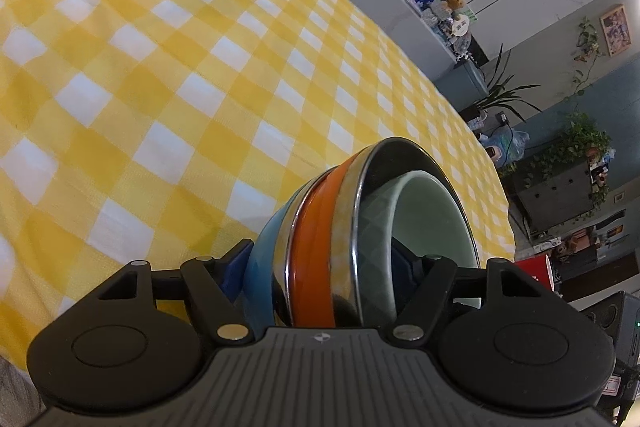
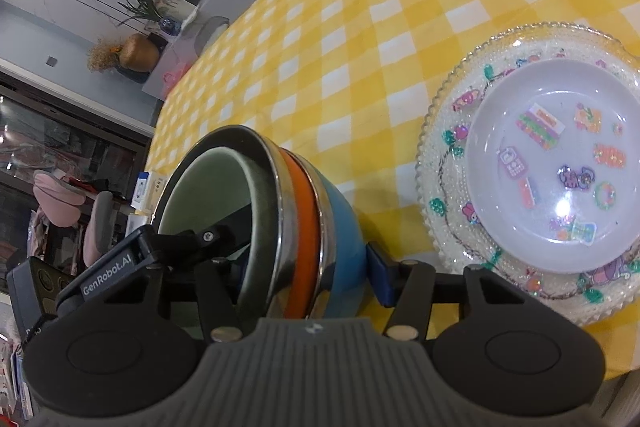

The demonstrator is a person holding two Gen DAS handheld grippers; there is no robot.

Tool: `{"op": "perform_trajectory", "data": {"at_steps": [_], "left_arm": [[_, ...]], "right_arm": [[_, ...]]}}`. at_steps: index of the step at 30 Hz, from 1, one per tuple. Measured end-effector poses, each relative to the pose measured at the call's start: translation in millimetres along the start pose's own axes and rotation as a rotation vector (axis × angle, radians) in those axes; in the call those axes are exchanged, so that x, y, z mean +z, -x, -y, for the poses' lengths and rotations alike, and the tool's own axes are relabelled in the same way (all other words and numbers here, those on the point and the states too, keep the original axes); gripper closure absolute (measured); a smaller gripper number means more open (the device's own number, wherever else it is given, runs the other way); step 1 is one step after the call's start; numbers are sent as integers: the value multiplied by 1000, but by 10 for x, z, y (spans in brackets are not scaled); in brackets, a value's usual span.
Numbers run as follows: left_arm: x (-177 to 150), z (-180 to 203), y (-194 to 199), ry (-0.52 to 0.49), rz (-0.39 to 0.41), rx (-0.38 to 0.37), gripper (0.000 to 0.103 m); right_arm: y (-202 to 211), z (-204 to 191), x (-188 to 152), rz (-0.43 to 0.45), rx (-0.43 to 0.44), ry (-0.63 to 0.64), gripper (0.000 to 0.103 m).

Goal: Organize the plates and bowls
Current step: 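Lift and carry the bowl stack with both grippers onto the plate stack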

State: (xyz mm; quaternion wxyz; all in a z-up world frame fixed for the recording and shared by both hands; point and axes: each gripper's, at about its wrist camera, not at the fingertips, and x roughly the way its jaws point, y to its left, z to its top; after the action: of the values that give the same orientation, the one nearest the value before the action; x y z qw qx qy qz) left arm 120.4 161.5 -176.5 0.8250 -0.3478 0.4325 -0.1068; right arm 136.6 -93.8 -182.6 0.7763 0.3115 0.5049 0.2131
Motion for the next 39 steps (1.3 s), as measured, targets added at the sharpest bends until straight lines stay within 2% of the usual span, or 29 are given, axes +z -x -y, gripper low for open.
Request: {"op": "perform_trajectory", "data": {"at_steps": [17, 20, 23, 30, 39], "left_arm": [[112, 460, 338, -76, 37, -12, 23], [126, 570, 327, -61, 13, -13, 23], [115, 730, 334, -83, 18, -13, 23], [76, 1054, 242, -146, -9, -23, 23], [-24, 1287, -137, -152, -58, -95, 23]], "right_arm": [[465, -213, 124, 33, 56, 17, 49], [601, -279, 141, 35, 28, 35, 49], [758, -256, 177, 48, 37, 31, 49], [1108, -94, 212, 87, 55, -6, 49], [1482, 160, 270, 150, -21, -41, 49]]}}
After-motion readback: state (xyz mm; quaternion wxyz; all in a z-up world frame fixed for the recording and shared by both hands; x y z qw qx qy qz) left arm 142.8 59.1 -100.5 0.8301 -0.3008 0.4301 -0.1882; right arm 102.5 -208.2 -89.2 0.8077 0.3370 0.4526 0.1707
